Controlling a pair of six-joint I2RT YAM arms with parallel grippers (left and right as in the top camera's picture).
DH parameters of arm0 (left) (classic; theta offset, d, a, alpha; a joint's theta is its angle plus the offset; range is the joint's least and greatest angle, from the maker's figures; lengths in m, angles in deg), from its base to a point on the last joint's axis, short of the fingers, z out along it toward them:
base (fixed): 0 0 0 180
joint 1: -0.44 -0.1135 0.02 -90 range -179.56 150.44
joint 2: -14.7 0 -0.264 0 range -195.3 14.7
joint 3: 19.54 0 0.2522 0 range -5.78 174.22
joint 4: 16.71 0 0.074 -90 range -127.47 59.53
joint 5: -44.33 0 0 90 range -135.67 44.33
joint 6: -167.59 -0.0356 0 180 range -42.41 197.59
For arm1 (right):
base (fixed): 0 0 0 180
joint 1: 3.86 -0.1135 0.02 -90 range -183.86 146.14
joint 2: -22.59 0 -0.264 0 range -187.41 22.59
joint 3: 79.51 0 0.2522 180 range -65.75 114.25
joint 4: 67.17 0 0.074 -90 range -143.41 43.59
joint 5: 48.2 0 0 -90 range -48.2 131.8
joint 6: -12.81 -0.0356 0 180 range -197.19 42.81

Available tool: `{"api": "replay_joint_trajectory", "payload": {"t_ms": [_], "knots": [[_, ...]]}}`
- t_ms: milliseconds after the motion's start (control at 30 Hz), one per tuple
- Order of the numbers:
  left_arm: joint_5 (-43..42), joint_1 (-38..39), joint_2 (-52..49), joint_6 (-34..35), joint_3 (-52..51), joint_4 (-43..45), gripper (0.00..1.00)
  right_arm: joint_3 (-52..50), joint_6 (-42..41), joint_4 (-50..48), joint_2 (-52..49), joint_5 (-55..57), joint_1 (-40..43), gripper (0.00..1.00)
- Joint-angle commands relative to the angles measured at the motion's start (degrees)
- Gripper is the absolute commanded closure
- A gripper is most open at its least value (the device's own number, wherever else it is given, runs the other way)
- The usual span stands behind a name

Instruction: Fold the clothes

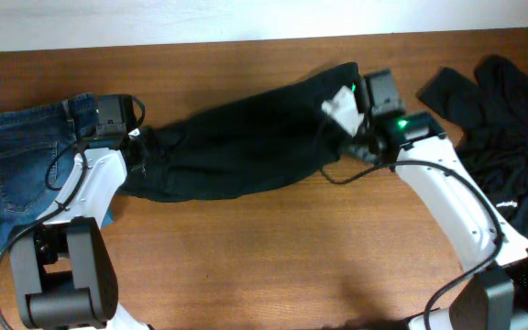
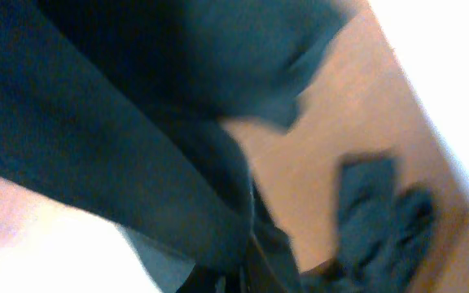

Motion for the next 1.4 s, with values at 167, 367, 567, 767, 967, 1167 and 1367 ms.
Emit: {"api": "replay_joint_trajectory", "payload": {"t_ms": [167, 367, 567, 767, 967, 1167, 1367], "knots": [[-3.0, -1.7, 1.4, 4.4, 1.1, 0.6, 0.99, 1.8, 7.4, -2.4, -3.2, 1.7, 0.2, 0.96], [-3.0, -2.9, 3.1, 4.4, 1.1, 2.4, 0.99, 1.9, 10.3, -6.3, -7.7, 1.8, 1.2, 0.96], [-2.8, -2.9, 3.3, 10.1, 1.1, 5.7, 1.00, 1.9, 15.3, -10.4, -11.0, 1.8, 2.3, 0.96], [-1.8, -2.9, 3.3, 12.0, 1.1, 8.2, 0.99, 1.9, 16.7, -16.8, -12.9, -2.2, 3.2, 0.96], [2.0, -2.9, 3.2, 12.0, 1.1, 8.4, 1.00, 1.9, 16.8, -20.9, -15.6, -9.0, 3.3, 0.88], [2.4, -2.2, 3.2, 11.9, 1.1, 8.4, 0.99, 1.9, 7.3, -31.4, -20.9, -10.7, 3.4, 0.13], [2.4, -1.7, 3.2, 11.9, 1.1, 8.0, 0.99, 2.0, -9.2, -40.2, -22.6, -1.1, 5.2, 0.09]]}}
